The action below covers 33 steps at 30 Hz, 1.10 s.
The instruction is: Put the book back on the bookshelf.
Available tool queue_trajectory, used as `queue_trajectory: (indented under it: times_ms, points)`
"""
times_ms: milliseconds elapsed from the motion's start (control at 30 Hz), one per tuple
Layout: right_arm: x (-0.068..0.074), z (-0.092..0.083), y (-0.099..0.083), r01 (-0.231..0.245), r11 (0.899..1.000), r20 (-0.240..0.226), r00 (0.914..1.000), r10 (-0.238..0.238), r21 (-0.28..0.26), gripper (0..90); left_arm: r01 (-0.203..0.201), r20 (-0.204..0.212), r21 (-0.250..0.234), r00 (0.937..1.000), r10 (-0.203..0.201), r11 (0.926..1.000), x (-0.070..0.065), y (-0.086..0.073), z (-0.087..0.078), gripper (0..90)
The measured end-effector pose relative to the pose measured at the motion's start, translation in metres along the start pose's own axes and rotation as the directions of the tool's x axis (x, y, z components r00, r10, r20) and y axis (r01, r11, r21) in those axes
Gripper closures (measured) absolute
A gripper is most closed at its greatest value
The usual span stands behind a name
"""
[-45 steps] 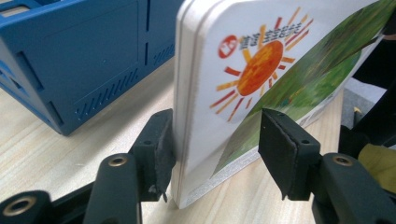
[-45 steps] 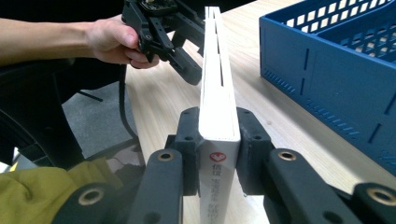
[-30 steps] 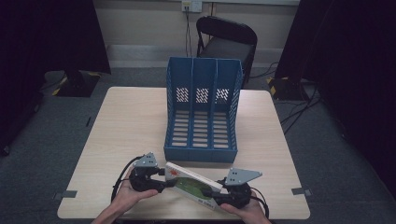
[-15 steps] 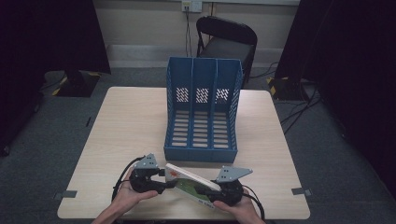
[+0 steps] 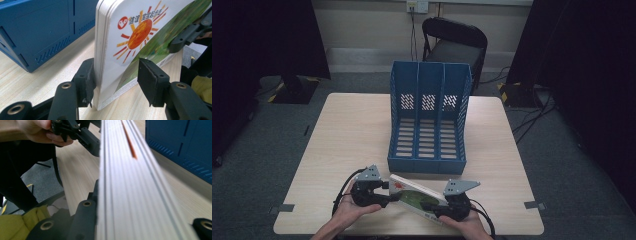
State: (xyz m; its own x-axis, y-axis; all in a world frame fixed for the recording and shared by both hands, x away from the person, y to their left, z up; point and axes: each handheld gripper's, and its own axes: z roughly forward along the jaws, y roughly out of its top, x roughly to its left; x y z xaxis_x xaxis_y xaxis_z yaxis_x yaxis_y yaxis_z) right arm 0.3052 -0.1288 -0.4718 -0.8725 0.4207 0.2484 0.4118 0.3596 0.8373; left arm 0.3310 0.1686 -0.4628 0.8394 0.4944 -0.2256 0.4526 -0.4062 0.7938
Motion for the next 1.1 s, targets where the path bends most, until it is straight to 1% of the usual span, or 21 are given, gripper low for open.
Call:
queue_trajectory:
  times_ms: [67, 133, 233, 267, 333, 367, 400, 467, 500, 567, 667, 700, 767, 833, 867, 900, 933, 967, 1000, 1067, 1100]
  points:
    - [-0.001, 0.000, 0.000, -0.008, 1.000, 0.001, 1.0000, 0.008, 0.006, 74.0, 0.000, 0.001, 0.001, 1.0000, 0.000, 1.0000, 0.001, 0.000, 0.000, 48.7]
    - [-0.001, 0.000, 0.001, 0.003, 1.000, 0.006, 1.0000, -0.003, 0.015, 75.5, 0.007, 0.002, 0.001, 1.0000, -0.007, 1.0000, 0.002, 0.001, 0.001, 48.7]
    - [0.001, 0.000, 0.003, 0.010, 1.000, 0.013, 0.9999, -0.010, 0.018, 76.1, 0.009, 0.010, 0.004, 0.9999, -0.009, 0.9999, 0.003, 0.001, 0.002, 43.2]
    - [0.002, 0.000, 0.004, 0.015, 1.000, 0.018, 0.9997, -0.016, 0.024, 76.1, -0.006, -0.001, 0.010, 1.0000, 0.006, 0.9999, 0.003, 0.000, 0.001, 43.1]
    - [0.003, 0.000, 0.004, 0.006, 1.000, 0.022, 0.9997, -0.007, 0.026, 76.2, 0.011, -0.007, 0.002, 0.9999, -0.011, 0.9999, 0.004, 0.000, -0.001, 40.1]
    - [0.003, 0.000, 0.004, 0.006, 1.000, 0.022, 0.9997, -0.007, 0.026, 76.2, 0.011, -0.007, 0.002, 0.9999, -0.011, 0.9999, 0.004, 0.000, -0.001, 37.9]
    - [0.003, 0.000, 0.005, 0.002, 1.000, 0.021, 0.9998, -0.003, 0.027, 76.2, 0.023, -0.013, -0.002, 0.9997, -0.023, 0.9997, 0.007, 0.001, -0.004, 37.9]
    - [0.002, -0.001, 0.006, -0.008, 0.999, 0.022, 0.9997, 0.007, 0.031, 76.3, 0.045, -0.020, -0.024, 0.9988, -0.045, 0.9987, 0.013, 0.001, -0.012, 33.0]
    - [0.002, -0.002, 0.006, -0.011, 0.999, 0.022, 0.9997, 0.011, 0.032, 76.3, 0.050, -0.027, -0.030, 0.9983, -0.051, 0.9983, 0.017, 0.001, -0.017, 31.6]
    - [0.002, -0.003, 0.006, -0.011, 0.999, 0.022, 0.9997, 0.010, 0.034, 76.4, 0.092, -0.061, -0.060, 0.9935, -0.096, 0.9939, 0.027, -0.001, -0.026, 27.6]
    - [0.003, -0.004, 0.007, -0.003, 0.999, 0.019, 0.9998, 0.002, 0.037, 76.4, 0.106, -0.131, -0.041, 0.9852, -0.110, 0.9936, 0.041, -0.008, -0.035, 26.0]
    - [0.003, -0.004, 0.007, -0.003, 0.999, 0.017, 0.9998, 0.003, 0.039, 76.4, 0.119, -0.153, -0.031, 0.9805, -0.123, 0.9923, 0.046, -0.010, -0.038, 25.1]
    - [0.003, -0.005, 0.008, -0.005, 0.999, 0.015, 0.9999, 0.005, 0.038, 76.4, 0.148, -0.203, -0.024, 0.9676, -0.150, 0.9886, 0.056, -0.013, -0.042, 24.5]
    - [0.004, -0.006, 0.009, -0.005, 0.999, 0.016, 0.9999, 0.004, 0.043, 76.4, 0.182, -0.251, -0.026, 0.9507, -0.182, 0.9830, 0.065, -0.017, -0.046, 24.5]
    - [0.005, -0.007, 0.009, -0.008, 0.999, 0.017, 0.9998, 0.007, 0.044, 76.4, 0.194, -0.265, -0.019, 0.9449, -0.192, 0.9809, 0.068, -0.018, -0.047, 24.7]
    - [0.005, -0.008, 0.009, -0.005, 0.999, 0.015, 0.9999, 0.005, 0.045, 76.5, 0.207, -0.292, -0.014, 0.9348, -0.202, 0.9782, 0.072, -0.020, -0.047, 24.8]
    - [0.005, -0.008, 0.009, -0.005, 0.999, 0.015, 0.9999, 0.005, 0.045, 76.5, 0.207, -0.292, -0.014, 0.9348, -0.202, 0.9782, 0.072, -0.020, -0.047, 25.2]
    - [0.005, -0.009, 0.009, -0.005, 0.999, 0.014, 0.9999, 0.005, 0.042, 76.5, 0.212, -0.326, -0.004, 0.9237, -0.202, 0.9773, 0.075, -0.022, -0.047, 25.2]
    - [0.005, -0.009, 0.010, -0.006, 0.999, 0.015, 0.9999, 0.005, 0.042, 76.5, 0.226, -0.379, 0.012, 0.9026, -0.205, 0.9741, 0.079, -0.024, -0.046, 26.6]
    - [0.005, -0.010, 0.010, -0.005, 0.999, 0.017, 0.9998, 0.005, 0.038, 76.5, 0.220, -0.432, 0.035, 0.8828, -0.184, 0.9748, 0.083, -0.026, -0.044, 26.0]
    - [0.005, -0.011, 0.011, -0.004, 0.999, 0.013, 0.9999, 0.003, 0.036, 76.5, 0.220, -0.432, 0.035, 0.8828, -0.184, 0.9748, 0.083, -0.026, -0.044, 25.6]
